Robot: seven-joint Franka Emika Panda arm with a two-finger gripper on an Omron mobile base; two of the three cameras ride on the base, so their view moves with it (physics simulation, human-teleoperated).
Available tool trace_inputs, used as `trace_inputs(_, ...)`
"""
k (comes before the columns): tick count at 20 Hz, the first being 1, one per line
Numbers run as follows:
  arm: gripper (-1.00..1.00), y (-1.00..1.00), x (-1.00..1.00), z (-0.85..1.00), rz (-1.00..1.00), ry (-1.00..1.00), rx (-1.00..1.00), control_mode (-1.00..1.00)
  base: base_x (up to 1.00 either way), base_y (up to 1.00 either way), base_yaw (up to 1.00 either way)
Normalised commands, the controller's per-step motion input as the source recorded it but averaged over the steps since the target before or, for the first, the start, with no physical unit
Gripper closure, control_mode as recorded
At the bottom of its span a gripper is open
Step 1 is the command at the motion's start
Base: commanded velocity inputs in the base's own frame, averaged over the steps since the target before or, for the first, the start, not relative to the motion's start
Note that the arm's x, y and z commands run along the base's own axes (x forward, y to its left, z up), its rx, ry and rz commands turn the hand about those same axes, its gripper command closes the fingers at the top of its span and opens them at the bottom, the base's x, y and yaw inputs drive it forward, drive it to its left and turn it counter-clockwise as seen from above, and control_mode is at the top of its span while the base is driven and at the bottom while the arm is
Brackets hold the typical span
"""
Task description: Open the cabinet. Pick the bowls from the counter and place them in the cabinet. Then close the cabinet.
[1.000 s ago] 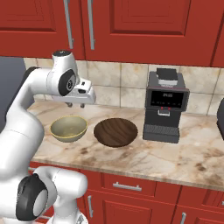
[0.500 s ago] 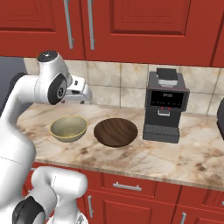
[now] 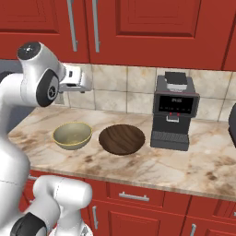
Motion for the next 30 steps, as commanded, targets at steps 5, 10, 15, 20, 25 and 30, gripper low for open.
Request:
trace_inputs(5, -1.00, -0.01, -0.01, 0.78, 0.00, -0.12, -0.02, -1.00, 0.00, 0.00, 0.00)
trace_inputs(10, -1.00, -0.02, 0.00, 0.78, 0.00, -0.13, -0.02, -1.00, 0.00, 0.00, 0.00)
trace_inputs(15, -1.00, -0.06, 0.00, 0.95, 0.00, -0.17, -0.05, -1.00, 0.00, 0.00, 0.00)
trace_inputs(20, -1.00, -0.04, 0.00, 0.85, 0.00, -0.11, -0.03, -1.00, 0.00, 0.00, 0.00)
trace_inputs(25, -1.00, -0.01, 0.07, 0.10, 0.02, -0.08, 0.05, -1.00, 0.00, 0.00, 0.00)
trace_inputs(30, -1.00, -0.08, 0.14, -0.20, 0.03, -0.13, 0.17, -1.00, 0.00, 0.00, 0.00)
